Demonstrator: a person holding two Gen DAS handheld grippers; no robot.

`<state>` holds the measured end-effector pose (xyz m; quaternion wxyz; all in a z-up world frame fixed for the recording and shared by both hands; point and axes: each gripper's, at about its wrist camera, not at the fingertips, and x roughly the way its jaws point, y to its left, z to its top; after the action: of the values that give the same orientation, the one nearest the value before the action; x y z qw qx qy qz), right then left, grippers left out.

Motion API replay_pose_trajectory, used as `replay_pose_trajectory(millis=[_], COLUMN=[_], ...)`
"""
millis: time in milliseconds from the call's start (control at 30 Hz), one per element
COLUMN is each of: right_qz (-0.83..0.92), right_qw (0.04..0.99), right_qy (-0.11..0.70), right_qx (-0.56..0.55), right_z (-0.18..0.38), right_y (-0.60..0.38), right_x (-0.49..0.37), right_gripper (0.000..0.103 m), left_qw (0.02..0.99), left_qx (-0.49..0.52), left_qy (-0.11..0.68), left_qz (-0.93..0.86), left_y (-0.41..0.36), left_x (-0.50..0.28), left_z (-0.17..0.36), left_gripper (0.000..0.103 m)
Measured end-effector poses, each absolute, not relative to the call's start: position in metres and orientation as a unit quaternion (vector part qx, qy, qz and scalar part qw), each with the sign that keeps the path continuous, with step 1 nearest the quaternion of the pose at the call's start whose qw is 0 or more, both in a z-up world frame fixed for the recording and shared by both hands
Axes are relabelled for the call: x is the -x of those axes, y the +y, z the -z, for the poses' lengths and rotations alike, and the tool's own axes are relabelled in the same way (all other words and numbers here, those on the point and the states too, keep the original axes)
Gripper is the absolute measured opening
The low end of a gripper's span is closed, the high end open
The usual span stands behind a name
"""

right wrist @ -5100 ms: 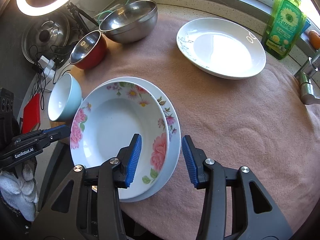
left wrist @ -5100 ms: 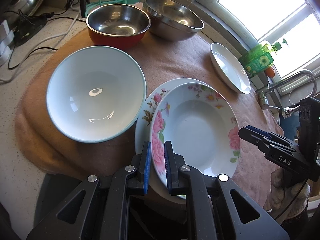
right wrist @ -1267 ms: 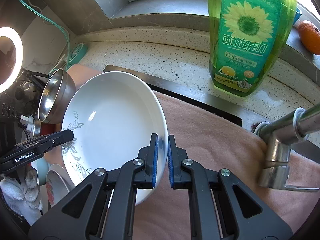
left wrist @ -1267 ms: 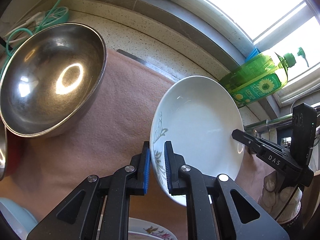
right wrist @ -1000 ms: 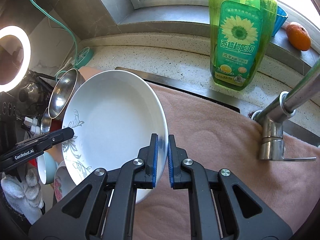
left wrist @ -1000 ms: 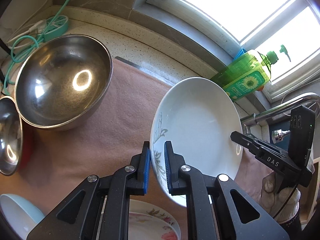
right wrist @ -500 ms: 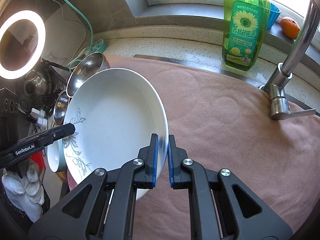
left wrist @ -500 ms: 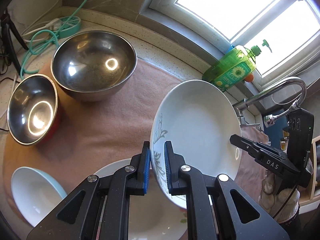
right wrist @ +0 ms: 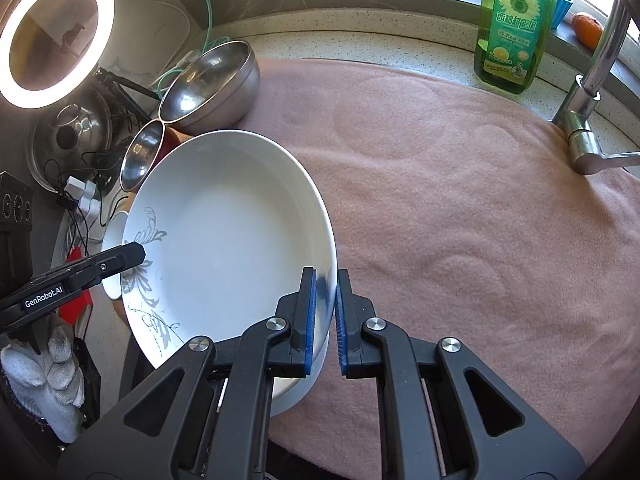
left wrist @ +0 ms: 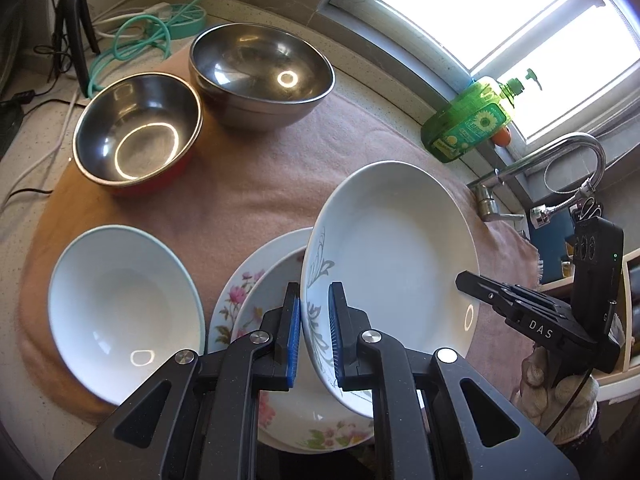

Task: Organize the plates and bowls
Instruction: 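Carry the leaf-pattern plate with the left gripper onto the rose plate stack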

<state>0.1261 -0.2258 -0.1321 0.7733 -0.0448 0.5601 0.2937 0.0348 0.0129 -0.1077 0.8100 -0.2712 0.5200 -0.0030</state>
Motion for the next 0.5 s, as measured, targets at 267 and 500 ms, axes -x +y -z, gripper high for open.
replay_pose_trajectory(millis=[267,500], right_qz=[-0.287,-0.280], right_qw=[0.770,0.769], right_qy=[0.566,0.567], right_qx=[0.065,0.086], right_z=[0.144,0.153], right_y=[-0.212,-0.201], right_x=[-0.105,-0.100], right_gripper=[0.010,0.011], left_qw=[0.800,0.793], left_qx=[0.280,0.287], left_qy=[0.530,0.537], left_qz=[0.006,0.004], left_y=[0.017,0.024], left_x=[-0.007,0.009], left_z=[0.119,0.129], left_gripper=[0.012,0.012])
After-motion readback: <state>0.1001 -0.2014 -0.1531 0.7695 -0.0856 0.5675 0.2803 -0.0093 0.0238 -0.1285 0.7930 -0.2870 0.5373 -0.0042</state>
